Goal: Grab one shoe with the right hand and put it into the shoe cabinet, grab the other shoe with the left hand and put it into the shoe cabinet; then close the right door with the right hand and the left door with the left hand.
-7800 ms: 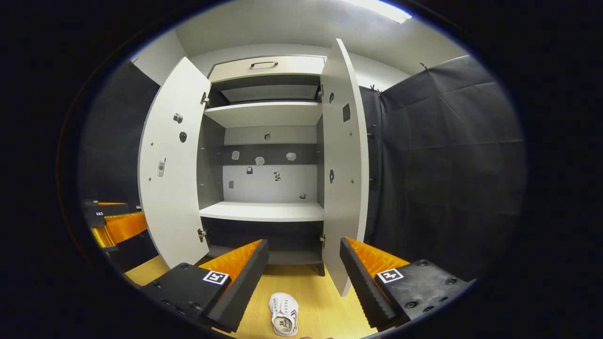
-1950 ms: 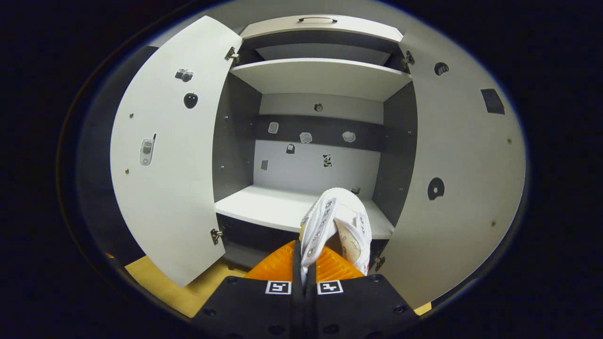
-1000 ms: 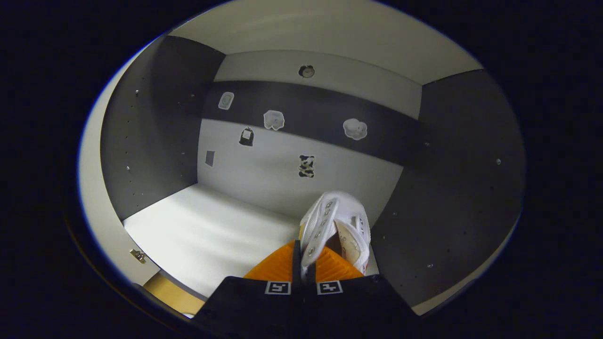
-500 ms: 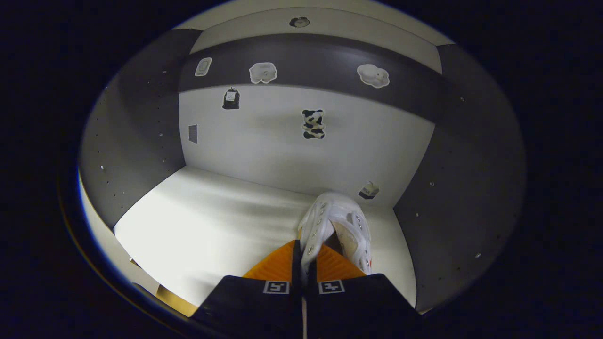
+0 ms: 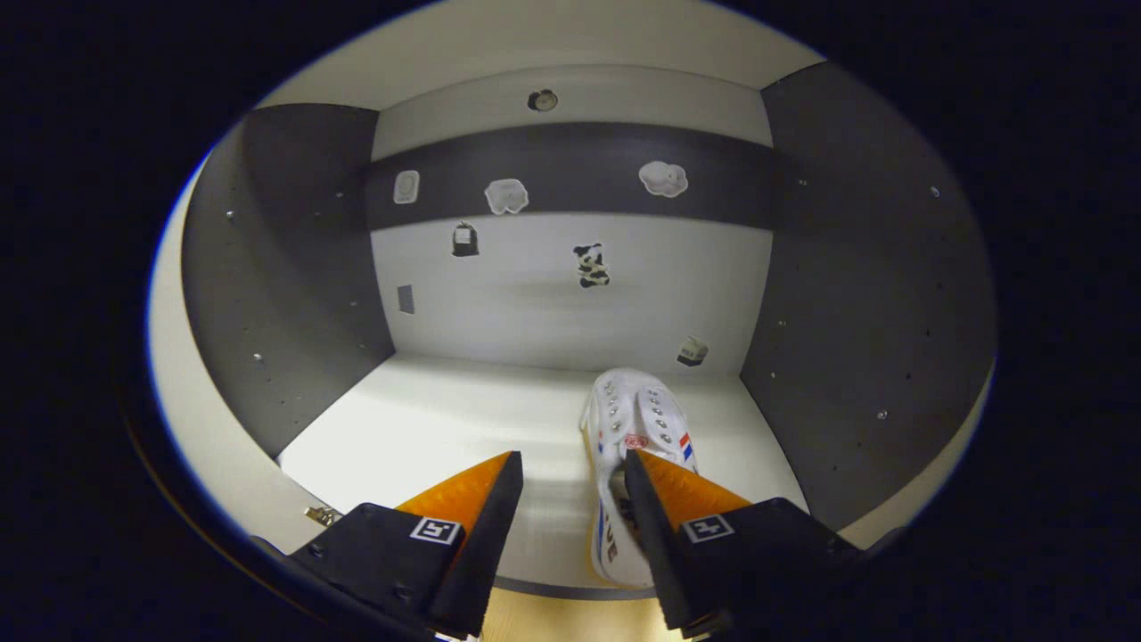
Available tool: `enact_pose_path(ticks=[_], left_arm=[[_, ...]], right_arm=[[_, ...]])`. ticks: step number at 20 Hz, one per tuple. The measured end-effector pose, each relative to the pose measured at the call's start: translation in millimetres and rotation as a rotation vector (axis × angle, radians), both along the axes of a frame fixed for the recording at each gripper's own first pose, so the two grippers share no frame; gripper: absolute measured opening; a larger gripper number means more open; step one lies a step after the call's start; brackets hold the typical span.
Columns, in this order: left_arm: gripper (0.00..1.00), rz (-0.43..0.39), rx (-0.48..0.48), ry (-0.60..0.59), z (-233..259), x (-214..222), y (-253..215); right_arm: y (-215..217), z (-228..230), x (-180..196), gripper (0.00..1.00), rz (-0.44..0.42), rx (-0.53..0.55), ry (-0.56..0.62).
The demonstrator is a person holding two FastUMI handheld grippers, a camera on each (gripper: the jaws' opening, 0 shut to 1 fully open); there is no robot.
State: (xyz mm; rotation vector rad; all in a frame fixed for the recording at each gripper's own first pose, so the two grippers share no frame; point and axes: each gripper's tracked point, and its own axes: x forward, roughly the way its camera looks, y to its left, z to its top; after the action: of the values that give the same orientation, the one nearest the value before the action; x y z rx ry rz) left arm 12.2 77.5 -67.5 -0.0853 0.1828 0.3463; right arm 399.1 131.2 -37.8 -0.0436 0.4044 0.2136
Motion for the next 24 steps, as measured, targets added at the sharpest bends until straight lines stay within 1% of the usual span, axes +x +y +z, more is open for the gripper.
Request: enact_pose_path(ticks=[1, 2, 3, 5, 8, 11, 14, 17, 19, 21, 24], left_arm=[[0.98, -0.001, 0.005, 0.008, -3.1, -2.3, 0.6], [0.98, -0.005, 0.016, 0.011, -4.8, -4.3, 0.7], [0.97, -0.010, 0.020, 0.013, -7.2, -5.8, 0.1], [0.98, -0.034, -0.006, 0.023, -16.7, -6.6, -3.5], [0.98, -0.064, -0.039, 0.033, -30.9, -8.7, -6.7], [0.98, -0.098, -0.028, 0.044, -47.1, -10.4, -8.0], [0.98, -0.148, -0.015, 0.073, -70.8, -10.2, -13.4], [0.98, -0.208, -0.026, 0.147, -109.5, -8.0, -21.4], [0.98, -0.258, -0.079, 0.219, -137.1, -8.8, -32.6], [0.98, -0.297, -0.109, 0.259, -160.1, -7.6, -41.7], [0.98, -0.342, -0.105, 0.326, -196.0, -1.2, -51.5]], right_arm=[[0.3, 2.0, -12.6, 0.80, 0.010, 0.005, -0.015], [-0.3, 6.6, -27.5, 0.94, 0.021, 0.011, -0.033], [-0.4, 7.9, -40.2, 1.00, 0.032, 0.019, -0.059], [-6.2, 19.7, -66.9, 1.00, 0.039, 0.012, -0.136], [-4.8, 23.3, -113.0, 1.00, 0.060, 0.043, -0.164], [-19.7, 23.3, -152.8, 0.98, 0.032, 0.070, -0.203], [-41.0, 10.3, -192.8, 0.98, -0.003, 0.061, -0.244], [-59.1, -20.5, -241.1, 0.98, -0.041, 0.062, -0.219], [-69.6, -42.2, -277.4, 0.98, -0.069, 0.065, -0.196], [-76.7, -59.8, -310.9, 0.98, -0.088, 0.069, -0.184], [-89.4, -97.6, -357.8, 0.98, -0.096, 0.024, -0.101]])
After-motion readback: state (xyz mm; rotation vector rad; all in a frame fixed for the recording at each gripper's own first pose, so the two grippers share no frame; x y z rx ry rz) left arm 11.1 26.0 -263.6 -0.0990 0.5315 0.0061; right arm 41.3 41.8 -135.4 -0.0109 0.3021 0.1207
